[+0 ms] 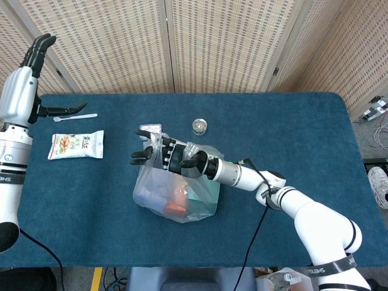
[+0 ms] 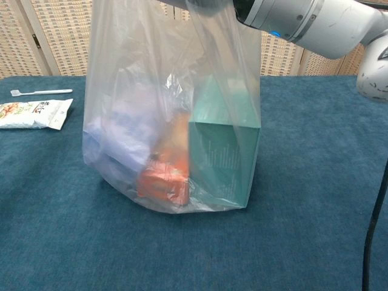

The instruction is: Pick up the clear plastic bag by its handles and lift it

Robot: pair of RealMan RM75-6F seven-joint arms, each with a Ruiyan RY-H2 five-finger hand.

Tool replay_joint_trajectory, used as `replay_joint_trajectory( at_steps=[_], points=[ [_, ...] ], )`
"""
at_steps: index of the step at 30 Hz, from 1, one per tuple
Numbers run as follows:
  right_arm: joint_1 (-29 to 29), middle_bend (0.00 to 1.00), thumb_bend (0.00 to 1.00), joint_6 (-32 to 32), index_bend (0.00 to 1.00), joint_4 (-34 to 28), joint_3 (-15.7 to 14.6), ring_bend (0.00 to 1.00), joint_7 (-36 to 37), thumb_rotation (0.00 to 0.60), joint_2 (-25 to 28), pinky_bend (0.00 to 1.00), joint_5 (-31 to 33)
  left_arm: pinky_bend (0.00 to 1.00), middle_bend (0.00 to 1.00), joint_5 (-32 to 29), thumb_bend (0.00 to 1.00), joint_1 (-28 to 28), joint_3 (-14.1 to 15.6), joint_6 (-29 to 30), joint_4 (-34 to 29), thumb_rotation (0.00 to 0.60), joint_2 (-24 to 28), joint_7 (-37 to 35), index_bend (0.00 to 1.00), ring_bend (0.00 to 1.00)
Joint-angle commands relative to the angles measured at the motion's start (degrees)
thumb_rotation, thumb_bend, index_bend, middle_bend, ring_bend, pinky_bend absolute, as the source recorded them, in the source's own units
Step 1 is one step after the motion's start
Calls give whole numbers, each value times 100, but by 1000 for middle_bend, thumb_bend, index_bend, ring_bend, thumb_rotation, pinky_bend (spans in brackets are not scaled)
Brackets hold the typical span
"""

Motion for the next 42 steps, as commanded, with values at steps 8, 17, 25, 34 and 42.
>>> replay_joint_trajectory(
  at_steps=[8,17,25,34,42],
  points=[
    [-28,476,0,-171,189,-33,64,223,142,600,179,211,85,92,0,488,0,483,9,207,-254,600,182,-226,0,0],
    [17,614,169,-685,360,-576,145,378,40,600,685,398,248,92,0,768,0,818,2,431,-388,600,294,-310,0,0],
    [65,744,351,-1031,532,-1178,335,527,-180,600,1162,605,404,92,0,1175,0,1086,88,476,-544,600,444,-330,0,0],
    [190,779,398,-1173,578,-1509,583,561,-375,600,1498,627,403,91,0,1525,0,1254,201,676,-672,600,355,-149,0,0],
    [376,784,399,-1309,580,-1737,818,561,-480,600,1805,627,399,92,0,1545,0,1279,152,687,-672,600,319,-175,0,0]
  ],
)
